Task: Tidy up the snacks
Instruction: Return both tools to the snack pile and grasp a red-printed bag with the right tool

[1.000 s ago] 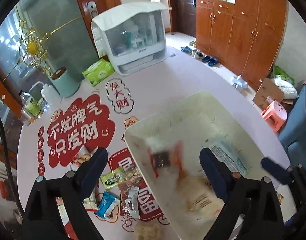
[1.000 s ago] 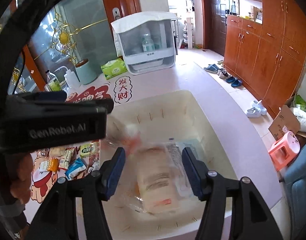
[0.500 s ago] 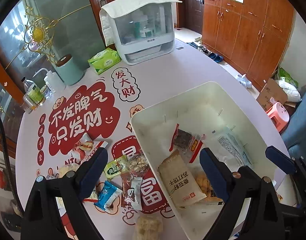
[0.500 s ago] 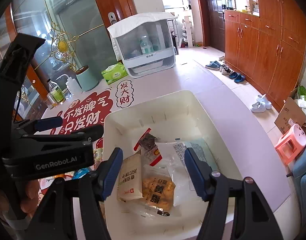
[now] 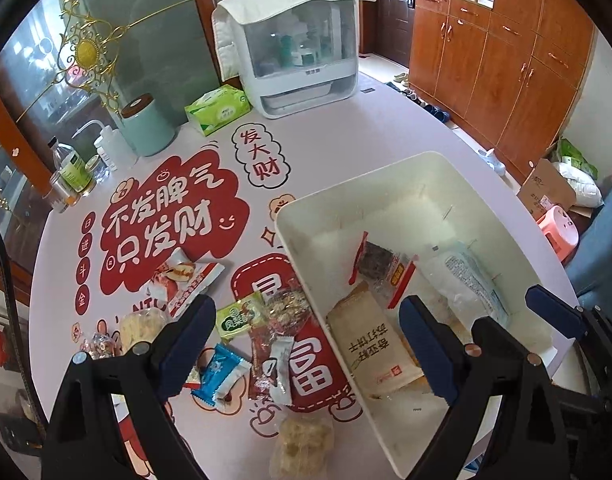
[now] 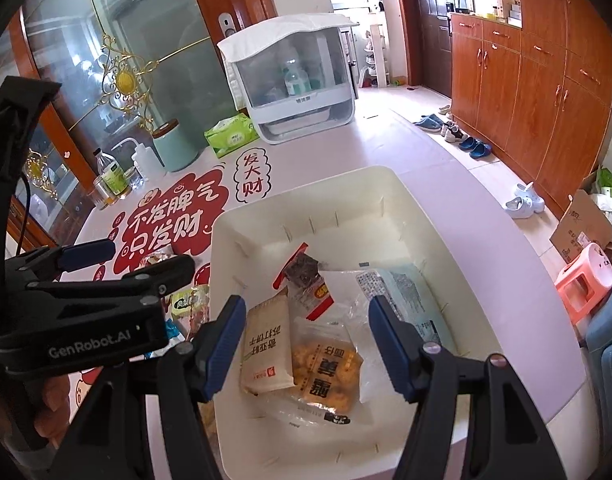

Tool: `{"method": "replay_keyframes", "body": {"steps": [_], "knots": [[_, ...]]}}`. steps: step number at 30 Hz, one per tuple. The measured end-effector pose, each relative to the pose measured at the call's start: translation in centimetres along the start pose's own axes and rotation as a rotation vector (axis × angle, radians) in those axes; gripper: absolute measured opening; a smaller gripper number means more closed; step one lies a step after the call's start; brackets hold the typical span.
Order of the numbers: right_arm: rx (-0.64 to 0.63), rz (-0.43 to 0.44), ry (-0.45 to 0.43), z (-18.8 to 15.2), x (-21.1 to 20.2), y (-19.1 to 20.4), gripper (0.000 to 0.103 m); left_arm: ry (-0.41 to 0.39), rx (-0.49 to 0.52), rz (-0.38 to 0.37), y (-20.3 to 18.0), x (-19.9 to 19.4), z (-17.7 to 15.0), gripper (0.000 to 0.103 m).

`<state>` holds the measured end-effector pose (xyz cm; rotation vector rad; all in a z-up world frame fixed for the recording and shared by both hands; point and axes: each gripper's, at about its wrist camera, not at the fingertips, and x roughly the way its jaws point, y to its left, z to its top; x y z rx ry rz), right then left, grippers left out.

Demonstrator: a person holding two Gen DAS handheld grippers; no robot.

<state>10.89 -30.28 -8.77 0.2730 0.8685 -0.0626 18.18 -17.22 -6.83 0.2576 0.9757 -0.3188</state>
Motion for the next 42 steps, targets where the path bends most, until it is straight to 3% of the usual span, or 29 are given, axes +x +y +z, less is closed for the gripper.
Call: {"method": "replay_keyframes", "body": {"steps": [9, 19, 42], "knots": [[0.023, -0.013, 0.021, -0.4, 0.6, 0.2, 0.065, 0.011, -0.026, 0.031, 2.6, -0.4, -1.8, 0.093], [-0.010, -0.009, 0.053, -1.3, 1.4, 2.6, 0.065, 0.083, -0.106, 0.064, 7.6, 0.5, -6.1, 0.093], [-0.196, 0.081, 0.149, -3.3, 5.0, 14.3, 0.065, 0.157, -0.316, 0.124, 20.3, 1.1, -12.8, 0.093]]}}
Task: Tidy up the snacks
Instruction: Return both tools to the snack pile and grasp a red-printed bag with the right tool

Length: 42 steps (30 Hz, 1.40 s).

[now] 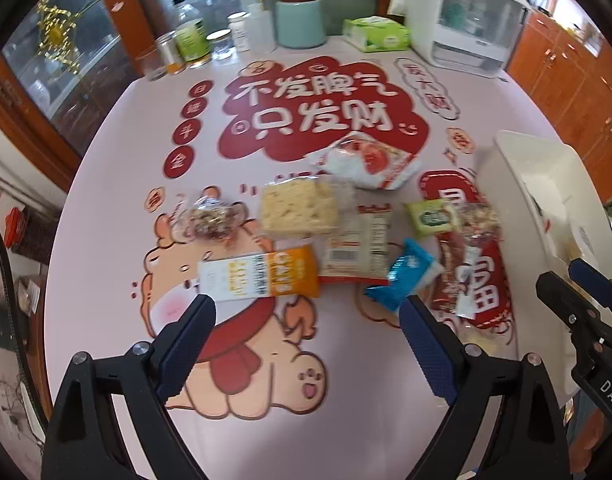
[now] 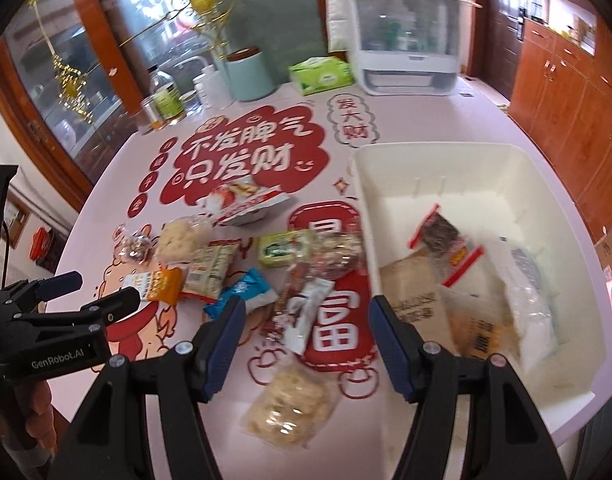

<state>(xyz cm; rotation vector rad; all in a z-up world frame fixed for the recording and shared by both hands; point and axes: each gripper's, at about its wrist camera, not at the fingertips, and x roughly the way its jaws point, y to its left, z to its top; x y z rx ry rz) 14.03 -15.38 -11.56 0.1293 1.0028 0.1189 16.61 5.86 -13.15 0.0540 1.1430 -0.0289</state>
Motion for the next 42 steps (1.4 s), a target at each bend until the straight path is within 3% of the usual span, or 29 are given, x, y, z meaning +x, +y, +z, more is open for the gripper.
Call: {"method": "replay_keyframes", "body": {"steps": [13, 22, 29, 37, 42], "knots": [[-0.016, 0.053, 0.044, 1.9, 3.5, 3.4, 0.065, -0.005, -0.082, 0.024, 6.9, 2.4, 1.3, 0.093], [-0.075, 0.059, 0.012, 6.4, 7.0, 5.4, 0.065, 0.027, -0.182, 0.033, 12.8, 6.0, 3.7, 0.093], [-0.170, 0.036, 0.042, 10.1, 12.2, 7.7, 0.065, 0.094, -0.254, 0.003, 14.9, 10.4, 5.9, 0.093], [-0.286, -0.010, 0.199, 12.1, 20.0, 9.3, 0.065, 0.216, -0.246, -0.017, 14.4, 15.8, 7.4, 0.093], [-0.312, -0.003, 0.258, 11.7, 22.3, 9.5, 0.065, 0.265, -0.325, -0.038, 15.0, 17.5, 7.8, 0.093]]}}
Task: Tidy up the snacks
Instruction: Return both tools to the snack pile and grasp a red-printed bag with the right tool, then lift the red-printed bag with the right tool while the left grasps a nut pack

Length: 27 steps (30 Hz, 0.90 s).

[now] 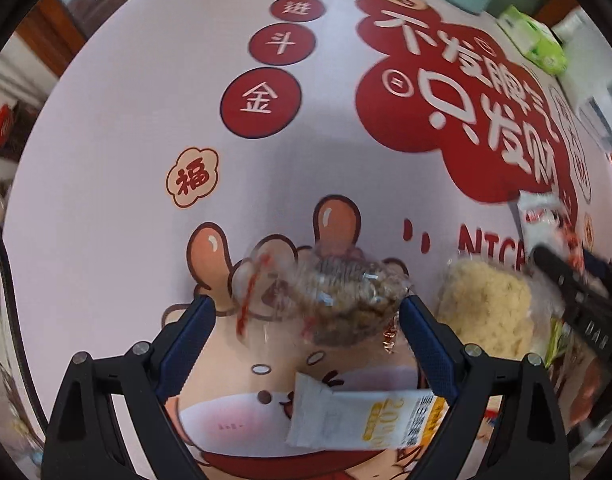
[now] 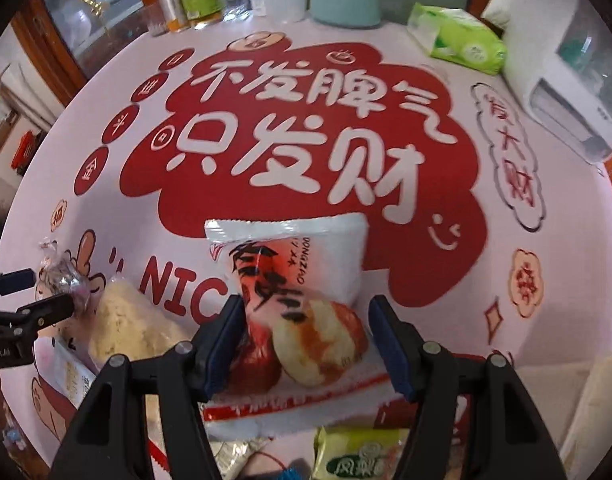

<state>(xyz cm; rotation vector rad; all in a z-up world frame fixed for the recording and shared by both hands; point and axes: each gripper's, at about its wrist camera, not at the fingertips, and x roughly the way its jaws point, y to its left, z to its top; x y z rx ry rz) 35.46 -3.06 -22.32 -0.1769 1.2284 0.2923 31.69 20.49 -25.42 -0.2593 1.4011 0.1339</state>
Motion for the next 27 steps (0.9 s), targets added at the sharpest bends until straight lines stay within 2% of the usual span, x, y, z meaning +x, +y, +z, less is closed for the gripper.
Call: {"method": "replay_keyframes", "body": {"steps": [7, 12, 13, 14, 15, 17, 21, 27], "knots": [[-0.032, 0.005, 0.001, 0.3, 0.9, 0.6, 0.064, 0.072, -0.177, -0.040, 1.2, 1.6, 1.0, 0.093], [-0.036, 0.015, -0.009, 0.1, 0.7, 0.6, 0.059, 0.078, -0.158, -0.005, 0.5, 1.9, 1.2, 0.092], [-0.032, 0.018, -0.009, 0.1, 0.7, 0.6, 0.059, 0.075, -0.142, 0.015, 0.0, 1.9, 1.1, 0.090], [-0.028, 0.019, -0.009, 0.0, 0.7, 0.6, 0.059, 0.063, -0.124, 0.034, -0.4, 1.8, 0.9, 0.078], [-0.024, 0.020, -0.009, 0.0, 0.6, 0.5, 0.058, 0.043, -0.100, 0.053, -1.1, 1.5, 0.6, 0.060], [-0.016, 0.022, -0.009, -0.2, 0.5, 0.5, 0.056, 0.019, -0.056, 0.038, -2.1, 0.9, 0.2, 0.048], [0.005, 0.033, -0.013, -0.6, 0.2, 0.6, 0.050, -0.034, -0.020, 0.044, -2.9, -0.4, -0.8, 0.038], [0.072, 0.079, -0.045, -1.8, -1.7, 0.0, 0.046, -0.132, 0.038, 0.064, -4.4, -4.2, -3.0, 0.038]]}}
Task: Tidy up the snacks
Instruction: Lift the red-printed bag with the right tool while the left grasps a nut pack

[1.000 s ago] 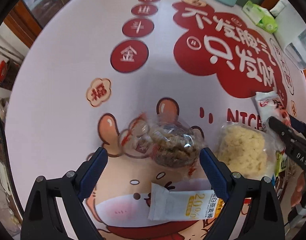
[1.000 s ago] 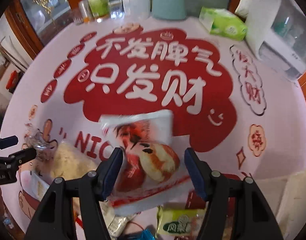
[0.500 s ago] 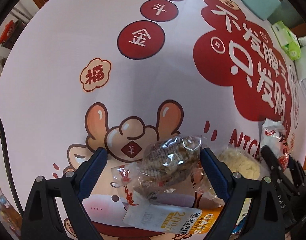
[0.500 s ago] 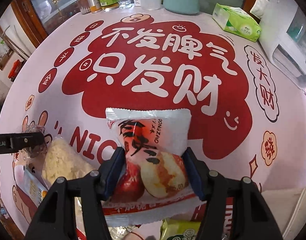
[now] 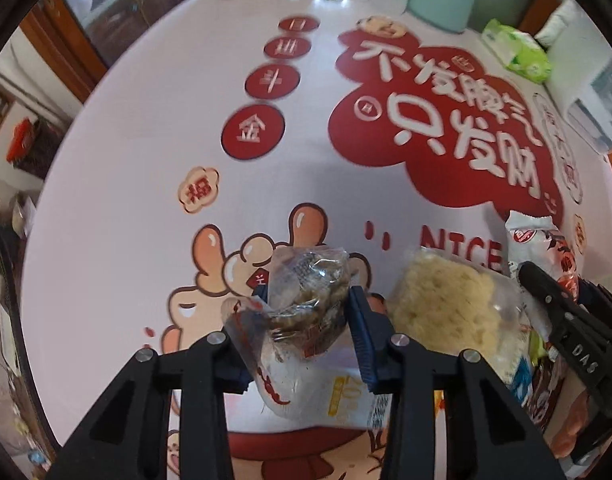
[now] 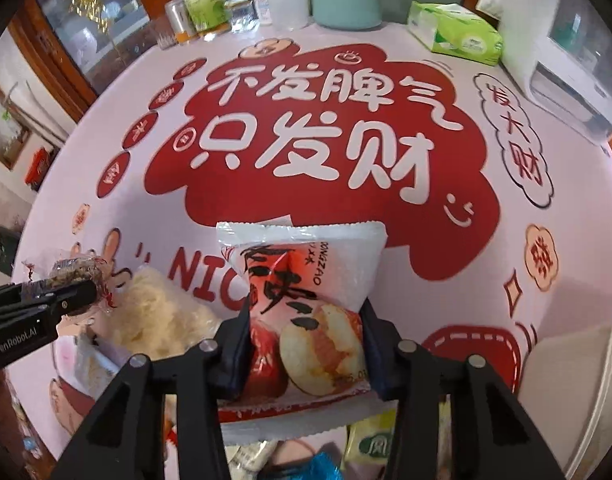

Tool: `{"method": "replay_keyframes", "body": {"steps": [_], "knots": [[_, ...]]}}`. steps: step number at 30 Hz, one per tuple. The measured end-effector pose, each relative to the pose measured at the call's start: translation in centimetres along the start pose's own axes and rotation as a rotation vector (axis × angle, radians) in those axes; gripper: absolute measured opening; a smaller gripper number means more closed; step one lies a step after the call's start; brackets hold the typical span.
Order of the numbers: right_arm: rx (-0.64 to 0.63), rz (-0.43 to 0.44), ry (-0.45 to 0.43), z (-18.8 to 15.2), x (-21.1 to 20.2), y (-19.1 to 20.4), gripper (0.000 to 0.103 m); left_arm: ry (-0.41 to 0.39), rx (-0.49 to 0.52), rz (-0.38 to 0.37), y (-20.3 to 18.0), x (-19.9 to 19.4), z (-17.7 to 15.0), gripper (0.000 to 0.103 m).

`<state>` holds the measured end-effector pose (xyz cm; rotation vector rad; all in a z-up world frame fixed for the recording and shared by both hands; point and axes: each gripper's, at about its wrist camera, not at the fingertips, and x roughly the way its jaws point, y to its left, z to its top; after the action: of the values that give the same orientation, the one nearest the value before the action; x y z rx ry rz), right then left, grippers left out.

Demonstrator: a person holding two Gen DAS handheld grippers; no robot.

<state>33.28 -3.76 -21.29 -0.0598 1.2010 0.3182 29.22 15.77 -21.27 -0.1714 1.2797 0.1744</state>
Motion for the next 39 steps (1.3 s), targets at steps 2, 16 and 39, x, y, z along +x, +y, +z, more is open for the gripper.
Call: {"method": "replay_keyframes", "body": {"steps": [2, 16, 39], "knots": [[0.029, 0.027, -0.024, -0.5, -1.3, -0.4, 0.046, -0.028, 0.017, -0.033, -0.2, -1.6, -0.3, 0.038], [0.096, 0.135, -0.289, -9.2, -16.8, -0.8, 0.046, -0.269, 0.212, -0.168, -4.9, -16.9, -9.3, 0.038], [0.311, -0.148, -0.519, -21.8, -29.5, -11.7, 0.047, -0.419, 0.543, -0.267, -24.8, -24.8, -16.1, 0.038]]}}
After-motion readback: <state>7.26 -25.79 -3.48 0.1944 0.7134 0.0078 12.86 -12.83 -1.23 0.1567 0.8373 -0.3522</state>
